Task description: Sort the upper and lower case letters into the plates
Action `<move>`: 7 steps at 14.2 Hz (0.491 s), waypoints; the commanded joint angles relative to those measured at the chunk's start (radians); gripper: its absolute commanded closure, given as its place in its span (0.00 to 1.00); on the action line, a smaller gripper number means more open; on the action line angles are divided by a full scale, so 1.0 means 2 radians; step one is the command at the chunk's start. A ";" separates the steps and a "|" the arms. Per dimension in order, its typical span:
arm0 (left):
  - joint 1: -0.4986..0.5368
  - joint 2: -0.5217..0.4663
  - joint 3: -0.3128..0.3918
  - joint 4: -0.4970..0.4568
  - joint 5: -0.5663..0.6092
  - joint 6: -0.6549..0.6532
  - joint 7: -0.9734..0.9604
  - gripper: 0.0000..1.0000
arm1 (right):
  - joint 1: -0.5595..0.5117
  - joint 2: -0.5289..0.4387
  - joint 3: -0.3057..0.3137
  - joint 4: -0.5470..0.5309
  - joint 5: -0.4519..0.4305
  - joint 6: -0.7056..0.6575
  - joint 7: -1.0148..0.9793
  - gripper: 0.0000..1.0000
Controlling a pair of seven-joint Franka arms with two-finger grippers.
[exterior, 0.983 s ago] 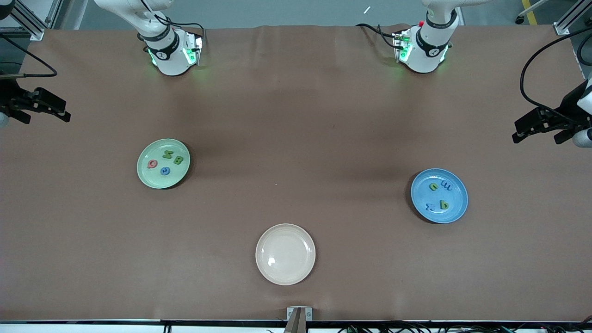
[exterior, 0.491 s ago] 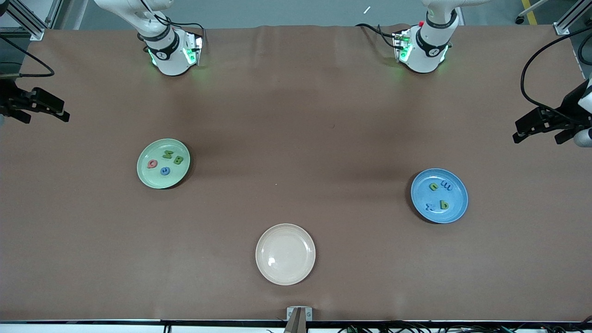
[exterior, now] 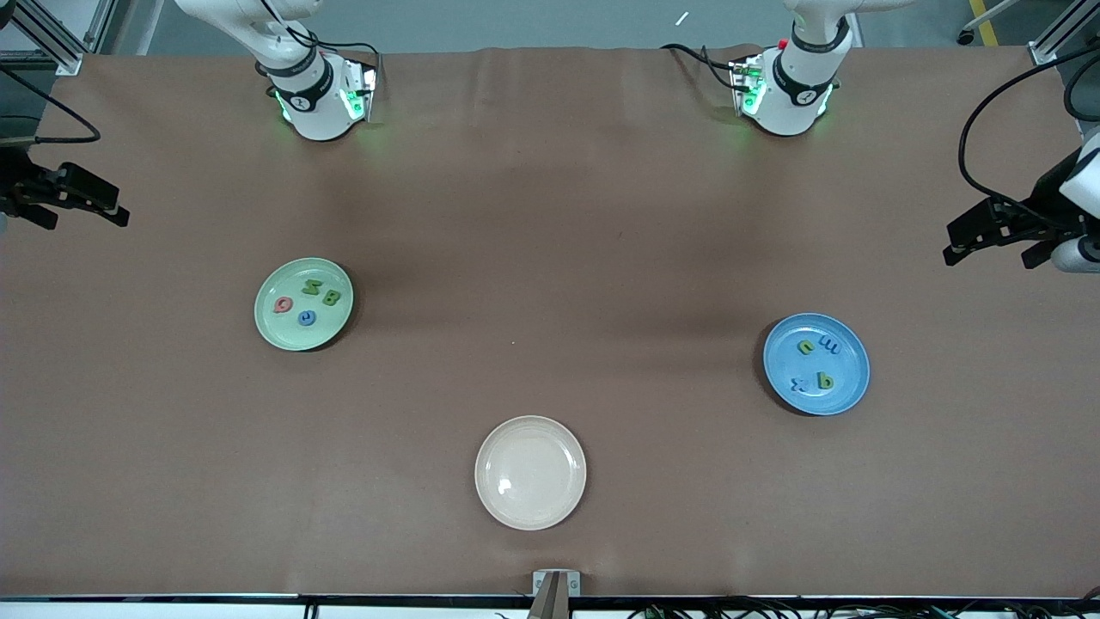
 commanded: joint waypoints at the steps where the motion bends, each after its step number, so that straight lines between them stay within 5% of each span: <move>1: -0.056 0.000 0.060 0.011 -0.004 -0.012 0.000 0.00 | -0.004 -0.013 0.006 -0.012 -0.011 0.005 -0.003 0.00; 7: -0.050 -0.007 0.061 0.004 -0.006 -0.012 0.006 0.00 | -0.003 -0.013 0.006 -0.013 -0.010 0.004 -0.003 0.00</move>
